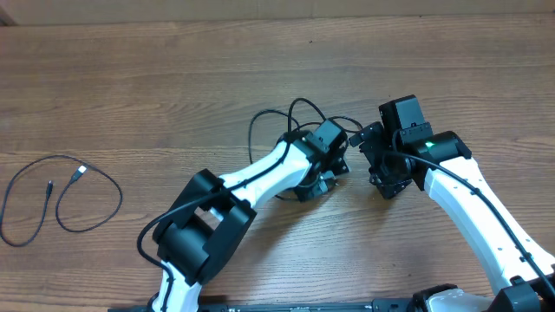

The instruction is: Untangle cables

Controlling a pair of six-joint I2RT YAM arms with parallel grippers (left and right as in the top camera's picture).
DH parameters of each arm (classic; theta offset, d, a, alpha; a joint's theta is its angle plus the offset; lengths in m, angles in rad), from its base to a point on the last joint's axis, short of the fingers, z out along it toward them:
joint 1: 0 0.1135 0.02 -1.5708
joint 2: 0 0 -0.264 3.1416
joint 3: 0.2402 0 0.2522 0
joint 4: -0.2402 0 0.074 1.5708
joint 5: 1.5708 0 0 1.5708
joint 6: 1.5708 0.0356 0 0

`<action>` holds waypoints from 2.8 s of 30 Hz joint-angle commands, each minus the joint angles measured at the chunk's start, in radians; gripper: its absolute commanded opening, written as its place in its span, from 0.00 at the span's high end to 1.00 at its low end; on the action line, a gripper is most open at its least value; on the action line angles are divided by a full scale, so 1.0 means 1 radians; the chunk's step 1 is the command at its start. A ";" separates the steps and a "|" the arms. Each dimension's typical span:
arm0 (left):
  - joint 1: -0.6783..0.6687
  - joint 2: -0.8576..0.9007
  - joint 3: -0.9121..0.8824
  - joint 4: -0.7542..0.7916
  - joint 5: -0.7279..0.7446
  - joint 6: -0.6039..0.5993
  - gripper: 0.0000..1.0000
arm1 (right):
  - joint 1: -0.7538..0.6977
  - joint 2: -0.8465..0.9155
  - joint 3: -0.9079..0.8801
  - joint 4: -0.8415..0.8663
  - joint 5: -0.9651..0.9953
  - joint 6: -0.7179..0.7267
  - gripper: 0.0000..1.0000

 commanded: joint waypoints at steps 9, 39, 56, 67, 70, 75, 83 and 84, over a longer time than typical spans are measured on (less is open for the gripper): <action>0.129 0.052 0.497 -0.212 -0.350 -0.097 0.96 | -0.001 -0.023 0.008 -0.059 0.035 -0.008 0.02; 0.332 -0.160 0.681 -0.423 0.035 -0.430 0.95 | -0.001 -0.023 0.007 0.227 -0.443 -0.926 0.00; 0.332 -0.320 0.681 -0.441 0.226 -0.573 0.95 | 0.079 0.074 -0.089 0.644 -0.814 -1.064 0.41; 0.332 -0.320 0.681 -0.673 -0.179 -0.558 0.95 | -0.050 0.074 -0.089 0.420 -0.274 -0.677 0.96; 0.332 -0.320 0.678 -0.702 -0.166 -0.558 0.96 | -0.084 0.074 -0.089 0.455 -0.563 -0.838 0.84; 0.332 -0.320 0.678 -0.685 0.082 -0.557 0.95 | -0.046 0.074 -0.089 0.481 -0.856 -1.103 0.23; 0.331 -0.320 0.678 -0.687 0.227 -0.554 0.95 | 0.115 0.074 -0.089 0.657 -0.856 -1.129 0.08; 0.331 -0.320 0.678 -0.687 0.227 -0.554 0.96 | 0.135 0.074 -0.089 0.681 -0.848 -1.129 0.11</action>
